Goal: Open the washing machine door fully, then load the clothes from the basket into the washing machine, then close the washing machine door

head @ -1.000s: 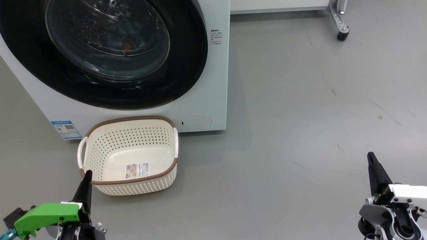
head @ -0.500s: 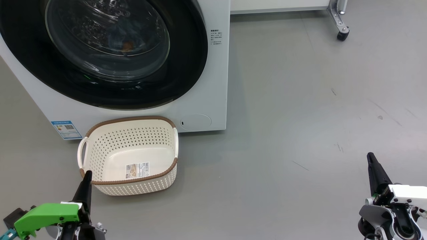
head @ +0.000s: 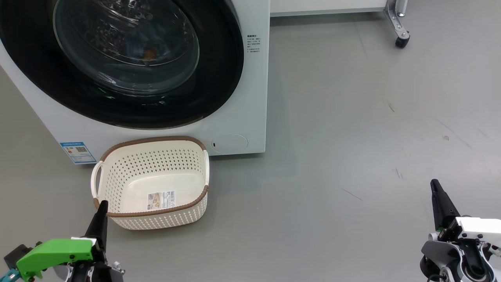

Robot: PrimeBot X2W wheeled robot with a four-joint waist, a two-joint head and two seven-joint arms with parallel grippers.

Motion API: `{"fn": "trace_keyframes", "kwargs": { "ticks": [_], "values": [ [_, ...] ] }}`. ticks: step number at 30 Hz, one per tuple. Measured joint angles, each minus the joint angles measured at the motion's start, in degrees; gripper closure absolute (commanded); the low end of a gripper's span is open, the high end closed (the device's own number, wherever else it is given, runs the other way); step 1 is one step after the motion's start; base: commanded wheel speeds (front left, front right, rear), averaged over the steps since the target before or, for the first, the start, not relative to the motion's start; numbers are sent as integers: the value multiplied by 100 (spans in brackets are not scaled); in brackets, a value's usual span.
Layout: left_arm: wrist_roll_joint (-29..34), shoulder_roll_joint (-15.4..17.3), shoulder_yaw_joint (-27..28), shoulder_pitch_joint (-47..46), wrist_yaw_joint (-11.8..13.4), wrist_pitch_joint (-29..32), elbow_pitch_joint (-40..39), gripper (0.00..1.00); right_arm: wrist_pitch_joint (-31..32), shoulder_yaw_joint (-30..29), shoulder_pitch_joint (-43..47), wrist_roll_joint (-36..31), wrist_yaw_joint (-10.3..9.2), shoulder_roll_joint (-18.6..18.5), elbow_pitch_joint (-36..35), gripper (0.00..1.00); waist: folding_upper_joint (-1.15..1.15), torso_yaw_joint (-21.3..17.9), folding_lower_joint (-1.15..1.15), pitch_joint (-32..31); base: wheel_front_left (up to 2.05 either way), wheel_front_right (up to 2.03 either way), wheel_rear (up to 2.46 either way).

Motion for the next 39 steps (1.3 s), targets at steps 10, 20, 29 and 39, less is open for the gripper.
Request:
{"fn": "trace_keyframes", "kwargs": {
  "ticks": [10, 20, 29, 39],
  "values": [
    [0, -1, 2, -1, 0, 7, 3, 100, 1, -3, -1, 0, 1, 1, 0, 100, 0, 0, 0, 0, 0, 0, 0],
    [0, -1, 8, -1, 0, 7, 7, 100, 1, -8, -1, 0, 1, 2, 0, 100, 0, 0, 0, 0, 0, 0, 0],
    [0, -1, 11, -2, 0, 7, 8, 100, 18, -10, -2, 0, 1, 3, -1, 100, 0, 0, 0, 0, 0, 0, 0],
    [0, -1, 16, -2, 0, 8, 10, 100, 18, -15, -2, 0, 1, 7, -2, 100, 0, 0, 0, 0, 0, 0, 0]
  ]
}}
